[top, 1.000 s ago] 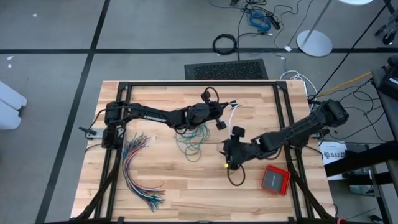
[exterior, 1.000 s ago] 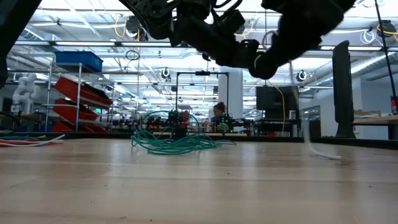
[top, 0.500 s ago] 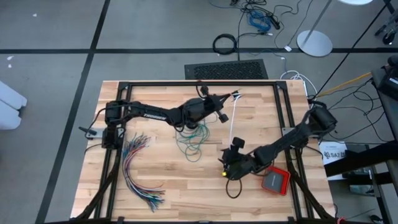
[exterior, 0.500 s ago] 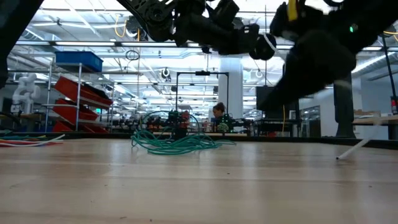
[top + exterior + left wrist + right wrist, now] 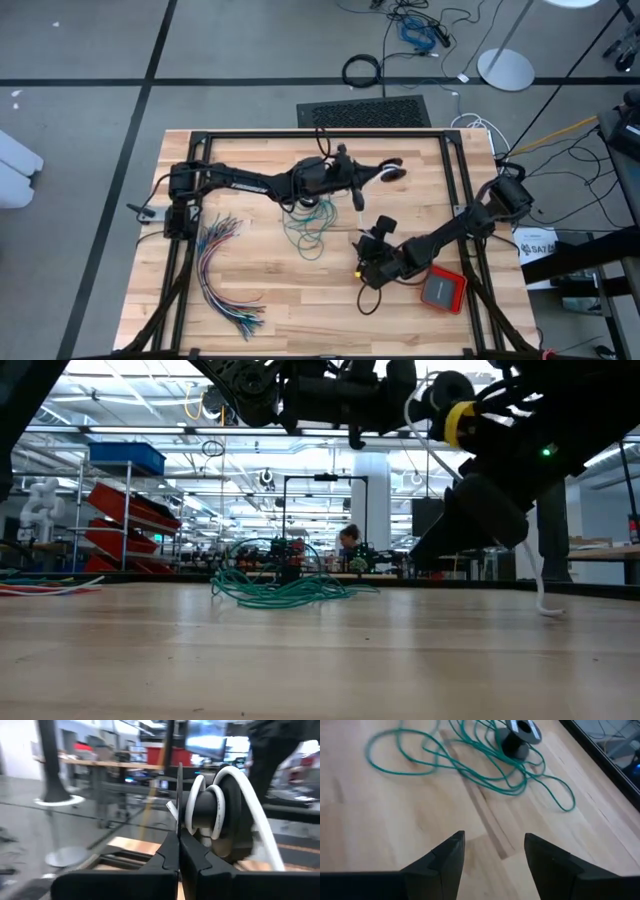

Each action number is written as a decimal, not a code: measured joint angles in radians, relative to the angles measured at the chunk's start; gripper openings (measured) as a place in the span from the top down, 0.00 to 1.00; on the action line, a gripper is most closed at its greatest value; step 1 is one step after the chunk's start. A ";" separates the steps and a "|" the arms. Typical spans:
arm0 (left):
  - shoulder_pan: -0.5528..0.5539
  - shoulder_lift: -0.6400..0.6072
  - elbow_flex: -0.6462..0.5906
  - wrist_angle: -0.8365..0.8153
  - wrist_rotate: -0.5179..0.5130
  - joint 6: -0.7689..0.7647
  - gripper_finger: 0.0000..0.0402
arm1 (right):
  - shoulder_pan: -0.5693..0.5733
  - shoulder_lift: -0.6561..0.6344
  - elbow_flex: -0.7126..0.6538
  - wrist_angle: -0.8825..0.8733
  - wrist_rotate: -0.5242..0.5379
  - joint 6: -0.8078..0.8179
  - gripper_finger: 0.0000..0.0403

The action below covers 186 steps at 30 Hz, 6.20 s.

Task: Coil cords
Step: Coil the white wire onto the spool

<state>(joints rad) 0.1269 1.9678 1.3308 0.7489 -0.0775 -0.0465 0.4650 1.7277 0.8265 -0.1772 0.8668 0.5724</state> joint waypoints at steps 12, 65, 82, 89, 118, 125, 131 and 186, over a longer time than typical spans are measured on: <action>-0.054 -0.112 0.000 -0.246 0.132 0.027 1.00 | -0.001 -0.003 0.000 -0.407 -0.010 0.286 0.55; -0.108 -0.184 0.000 -1.223 0.116 0.346 1.00 | 0.091 -0.457 0.000 -0.450 0.018 0.252 1.00; -0.123 -0.069 0.000 -0.957 -0.216 0.475 1.00 | 0.054 -0.495 0.000 -0.275 0.077 0.080 1.00; -0.123 -0.026 0.001 -0.909 -0.266 0.505 1.00 | 0.053 -0.532 0.000 -0.165 0.096 -0.053 1.00; -0.100 -0.014 0.004 -0.358 -0.245 0.272 1.00 | 0.080 -0.327 0.002 0.056 0.313 -0.276 1.00; -0.103 -0.018 0.009 -0.294 -0.175 0.209 1.00 | 0.107 -0.324 0.000 -0.065 0.341 -0.214 1.00; -0.103 -0.018 0.008 -0.237 -0.146 0.171 1.00 | 0.105 -0.324 0.000 -0.110 0.373 -0.168 1.00; -0.115 -0.018 0.007 -0.286 -0.127 0.219 1.00 | 0.251 -0.329 0.000 -0.465 0.133 0.275 0.67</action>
<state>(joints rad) 0.0116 1.9499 1.3376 0.4629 -0.2043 0.1726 0.7162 1.3991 0.8265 -0.6418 0.9996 0.8477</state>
